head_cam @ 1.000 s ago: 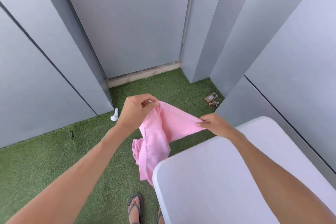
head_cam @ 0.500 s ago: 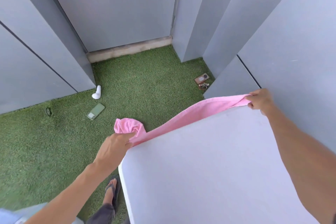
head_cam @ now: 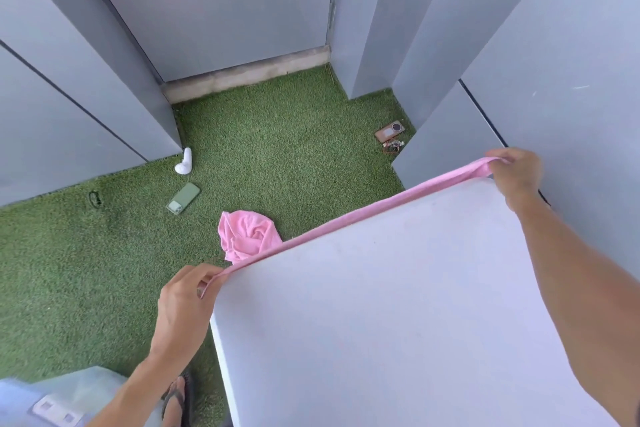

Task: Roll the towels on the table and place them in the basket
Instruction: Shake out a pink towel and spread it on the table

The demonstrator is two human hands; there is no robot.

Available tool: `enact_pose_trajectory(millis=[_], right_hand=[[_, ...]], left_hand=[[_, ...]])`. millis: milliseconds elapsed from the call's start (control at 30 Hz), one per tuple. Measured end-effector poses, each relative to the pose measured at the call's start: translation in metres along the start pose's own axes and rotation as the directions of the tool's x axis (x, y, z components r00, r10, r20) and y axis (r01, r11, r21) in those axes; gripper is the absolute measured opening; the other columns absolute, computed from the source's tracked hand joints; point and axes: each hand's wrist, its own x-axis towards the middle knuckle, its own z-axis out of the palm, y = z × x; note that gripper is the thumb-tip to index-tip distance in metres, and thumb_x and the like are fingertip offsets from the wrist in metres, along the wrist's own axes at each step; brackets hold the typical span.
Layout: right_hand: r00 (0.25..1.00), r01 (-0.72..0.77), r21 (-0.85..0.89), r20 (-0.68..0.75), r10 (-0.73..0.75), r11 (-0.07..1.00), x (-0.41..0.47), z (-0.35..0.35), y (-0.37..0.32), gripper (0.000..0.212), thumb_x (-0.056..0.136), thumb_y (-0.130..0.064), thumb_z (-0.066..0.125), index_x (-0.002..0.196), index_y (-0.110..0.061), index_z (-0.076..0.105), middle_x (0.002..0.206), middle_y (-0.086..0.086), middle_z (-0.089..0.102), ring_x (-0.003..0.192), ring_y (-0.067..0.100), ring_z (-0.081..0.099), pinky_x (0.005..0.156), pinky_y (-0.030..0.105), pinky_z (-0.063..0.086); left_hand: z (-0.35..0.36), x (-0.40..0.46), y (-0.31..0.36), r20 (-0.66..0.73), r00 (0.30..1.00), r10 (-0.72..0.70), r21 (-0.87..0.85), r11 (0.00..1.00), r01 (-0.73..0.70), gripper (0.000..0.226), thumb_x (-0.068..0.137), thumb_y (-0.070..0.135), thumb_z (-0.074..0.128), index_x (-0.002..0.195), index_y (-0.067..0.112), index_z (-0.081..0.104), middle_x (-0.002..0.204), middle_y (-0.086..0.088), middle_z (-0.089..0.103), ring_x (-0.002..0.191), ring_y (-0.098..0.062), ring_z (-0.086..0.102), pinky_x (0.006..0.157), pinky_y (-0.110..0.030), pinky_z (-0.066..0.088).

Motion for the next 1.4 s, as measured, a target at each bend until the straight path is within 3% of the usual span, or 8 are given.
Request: enact_pose_trajectory(millis=[100,200,567,733,867,967,1200,1400], right_hand=[[0.988,0.151,-0.26,0.057,-0.141,0.954,-0.006,-0.002,0.016,0.008,0.082,-0.006,0.065,0.078,0.0,0.069,0.073,0.018,0.063,0.071,0.027,0.057,0.056,0.03,0.036],[0.973,0.225,-0.38,0.04,-0.227,0.897,-0.006,-0.002,0.029,0.021,0.088,-0.007,0.061,0.071,0.005,0.059,0.068,0.022,0.055,0.067,0.034,0.052,0.061,0.033,0.029],[0.992,0.099,-0.417,-0.029,-0.121,0.904,-0.035,-0.012,0.037,0.025,0.095,-0.01,0.046,0.077,0.003,0.057,0.091,0.035,0.06,0.08,0.044,0.054,0.069,0.042,0.04],[0.988,0.11,-0.399,-0.055,-0.144,0.91,-0.056,-0.03,0.061,0.026,0.094,-0.005,0.045,0.072,0.007,0.052,0.076,0.037,0.051,0.068,0.039,0.044,0.064,0.036,0.029],[0.987,0.128,-0.385,-0.04,-0.156,0.914,-0.071,-0.046,0.08,0.025,0.094,-0.005,0.046,0.069,-0.006,0.045,0.067,0.025,0.039,0.067,0.031,0.036,0.066,0.033,0.029],[0.992,0.09,-0.396,-0.047,-0.118,0.914,-0.083,-0.058,0.095,0.024,0.094,-0.005,0.046,0.081,0.01,0.06,0.069,0.03,0.045,0.068,0.033,0.041,0.068,0.034,0.032],[0.996,0.027,-0.44,-0.061,-0.059,0.898,-0.131,-0.101,0.15,0.026,0.095,-0.007,0.047,0.101,0.008,0.067,0.097,0.039,0.062,0.092,0.05,0.059,0.084,0.043,0.045],[0.995,-0.012,-0.423,-0.094,-0.031,0.906,-0.192,-0.148,0.211,0.026,0.096,-0.006,0.047,0.107,0.006,0.068,0.101,0.037,0.063,0.097,0.05,0.059,0.092,0.046,0.044]], left_hand=[[0.002,-0.006,-0.002,-0.031,0.999,-0.015,-0.011,1.0,0.014,0.008,0.083,0.009,0.072,0.088,0.015,0.072,0.078,0.007,0.064,0.07,-0.006,0.062,0.063,-0.017,0.045],[0.004,-0.009,0.0,-0.048,0.999,-0.021,-0.015,1.0,0.02,0.005,0.084,0.011,0.071,0.088,0.014,0.072,0.079,0.004,0.065,0.07,-0.008,0.062,0.063,-0.017,0.045],[0.015,-0.033,0.0,-0.132,0.982,-0.134,-0.044,0.991,0.129,0.002,0.088,0.013,0.067,0.087,0.015,0.068,0.084,-0.002,0.062,0.075,0.001,0.057,0.065,-0.024,0.04],[0.019,-0.048,-0.001,-0.164,0.973,-0.161,-0.073,0.986,0.151,0.005,0.089,0.012,0.066,0.086,0.015,0.066,0.084,-0.004,0.059,0.075,-0.01,0.059,0.071,-0.031,0.04],[0.026,-0.071,0.003,-0.169,0.962,-0.214,-0.107,0.974,0.198,0.006,0.09,0.013,0.065,0.085,0.014,0.064,0.087,-0.006,0.055,0.076,-0.01,0.058,0.068,-0.018,0.036],[0.032,-0.099,0.005,-0.188,0.961,-0.204,-0.12,0.976,0.183,0.01,0.088,0.008,0.067,0.082,0.016,0.063,0.085,-0.007,0.055,0.076,-0.006,0.056,0.065,-0.02,0.031],[0.049,-0.171,0.005,-0.189,0.962,-0.195,-0.169,0.972,0.164,0.015,0.085,0.007,0.069,0.079,0.02,0.062,0.083,-0.002,0.053,0.076,-0.003,0.057,0.069,-0.031,0.036],[0.067,-0.258,0.007,-0.206,0.972,-0.113,-0.196,0.978,0.073,0.023,0.085,0.008,0.069,0.077,0.025,0.056,0.081,0.002,0.051,0.081,0.005,0.056,0.066,-0.01,0.036]])
